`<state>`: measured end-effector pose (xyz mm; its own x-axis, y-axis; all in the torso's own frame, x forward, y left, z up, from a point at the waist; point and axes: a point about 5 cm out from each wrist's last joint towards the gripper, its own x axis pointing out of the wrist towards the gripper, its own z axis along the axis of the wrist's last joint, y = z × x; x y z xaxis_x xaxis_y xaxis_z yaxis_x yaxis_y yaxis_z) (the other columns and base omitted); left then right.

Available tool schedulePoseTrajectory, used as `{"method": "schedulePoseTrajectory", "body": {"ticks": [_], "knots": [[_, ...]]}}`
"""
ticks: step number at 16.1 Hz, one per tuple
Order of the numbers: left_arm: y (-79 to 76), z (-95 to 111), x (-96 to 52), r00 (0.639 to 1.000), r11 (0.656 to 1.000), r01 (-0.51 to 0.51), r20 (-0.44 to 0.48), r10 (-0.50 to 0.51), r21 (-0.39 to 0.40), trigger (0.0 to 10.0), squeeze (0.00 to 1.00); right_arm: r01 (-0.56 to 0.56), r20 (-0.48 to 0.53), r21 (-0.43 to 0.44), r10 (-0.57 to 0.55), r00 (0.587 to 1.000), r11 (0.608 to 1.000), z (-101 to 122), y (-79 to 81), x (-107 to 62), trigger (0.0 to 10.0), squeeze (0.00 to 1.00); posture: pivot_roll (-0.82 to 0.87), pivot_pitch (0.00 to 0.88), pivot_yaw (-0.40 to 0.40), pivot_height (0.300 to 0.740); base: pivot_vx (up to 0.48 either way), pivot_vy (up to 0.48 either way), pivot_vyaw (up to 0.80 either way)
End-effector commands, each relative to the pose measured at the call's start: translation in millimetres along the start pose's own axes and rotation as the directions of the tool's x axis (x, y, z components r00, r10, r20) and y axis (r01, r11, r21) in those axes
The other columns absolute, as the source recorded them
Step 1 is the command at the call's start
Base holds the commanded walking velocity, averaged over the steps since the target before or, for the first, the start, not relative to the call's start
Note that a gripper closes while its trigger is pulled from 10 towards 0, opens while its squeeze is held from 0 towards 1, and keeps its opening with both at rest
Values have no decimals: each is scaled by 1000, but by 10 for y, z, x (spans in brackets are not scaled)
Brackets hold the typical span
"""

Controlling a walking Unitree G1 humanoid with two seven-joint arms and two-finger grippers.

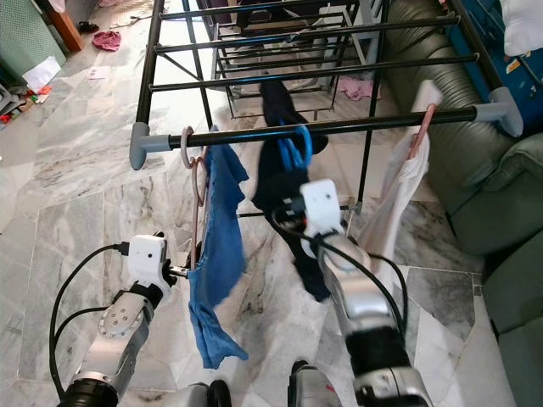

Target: Hang hanger

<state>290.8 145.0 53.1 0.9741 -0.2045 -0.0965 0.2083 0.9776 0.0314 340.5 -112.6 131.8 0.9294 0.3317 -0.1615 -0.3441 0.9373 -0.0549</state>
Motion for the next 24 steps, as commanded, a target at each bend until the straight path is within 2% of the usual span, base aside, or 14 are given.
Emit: {"method": "schedulePoseTrajectory", "body": {"ticks": [1, 3, 5, 7, 10, 13, 14, 15, 16, 20, 21, 24], "knots": [[43, -46, -49, 1000, 1000, -8, -21, 8, 10, 10000, 0, -27, 2, -8, 27, 1000, 1000, 31, 85, 45, 10000, 0, -143, 241, 93, 740, 0, 0, 0], [58, -45, -57, 1000, 1000, -6, -23, 6, 14, 10000, 0, 12, -36, -2, -12, 999, 1000, 28, 100, 134, 10000, 0, -135, 245, 96, 740, 0, 0, 0], [84, -38, -51, 1000, 1000, -5, -24, 6, 19, 10000, 0, 67, -108, 51, -61, 992, 996, -48, 76, 181, 10000, 0, -136, 249, 99, 740, 0, 0, 0], [85, -36, -46, 1000, 1000, -4, -26, 5, 22, 10000, 0, 64, -125, 72, -55, 991, 995, -41, 107, 221, 10000, 0, -137, 251, 101, 740, 0, 0, 0], [48, -35, -32, 1000, 1000, 6, -28, -5, 22, 10000, 0, 48, -148, 52, -40, 988, 997, -35, 212, 304, 10000, 0, -137, 247, 100, 740, 0, 0, 0], [47, -24, -22, 1000, 1000, 7, -27, -6, 23, 10000, 0, 84, -166, 67, -72, 983, 994, -60, 194, 320, 10000, 0, -132, 247, 100, 740, 0, 0, 0], [51, -23, -25, 1000, 1000, 8, -26, -7, 26, 10000, 0, 77, -164, 89, -62, 985, 993, -64, 197, 321, 10000, 67, -131, 247, 100, 740, 0, 0, 0], [54, -23, -28, 1000, 1000, 8, -27, -7, 27, 10000, 0, 79, -164, 89, -64, 984, 993, -65, 197, 319, 10000, 682, -130, 247, 100, 740, 0, 0, 0], [72, -23, -32, 1000, 1000, 6, -28, -5, 31, 10000, 0, 76, -161, 100, -59, 985, 992, -85, 198, 302, 10000, 1000, -130, 247, 101, 740, 0, 0, 0], [82, -15, -28, 1000, 999, 2, -30, -1, 36, 10000, 0, 82, -121, 102, -70, 990, 991, -123, 173, 198, 10000, 1000, -130, 251, 106, 740, 0, 0, 0], [72, -16, -23, 999, 999, 5, -33, -4, 40, 10000, 0, 93, -73, 66, -88, 993, 994, -81, 132, 148, 10000, 1000, -132, 251, 108, 740, 0, 0, 0], [53, 8, 18, 999, 999, 24, -34, -22, 47, 10000, 0, 125, 36, 46, -126, 991, 991, 78, 51, 38, 10000, 1000, -152, 252, 126, 740, 0, 0, 0]]}}
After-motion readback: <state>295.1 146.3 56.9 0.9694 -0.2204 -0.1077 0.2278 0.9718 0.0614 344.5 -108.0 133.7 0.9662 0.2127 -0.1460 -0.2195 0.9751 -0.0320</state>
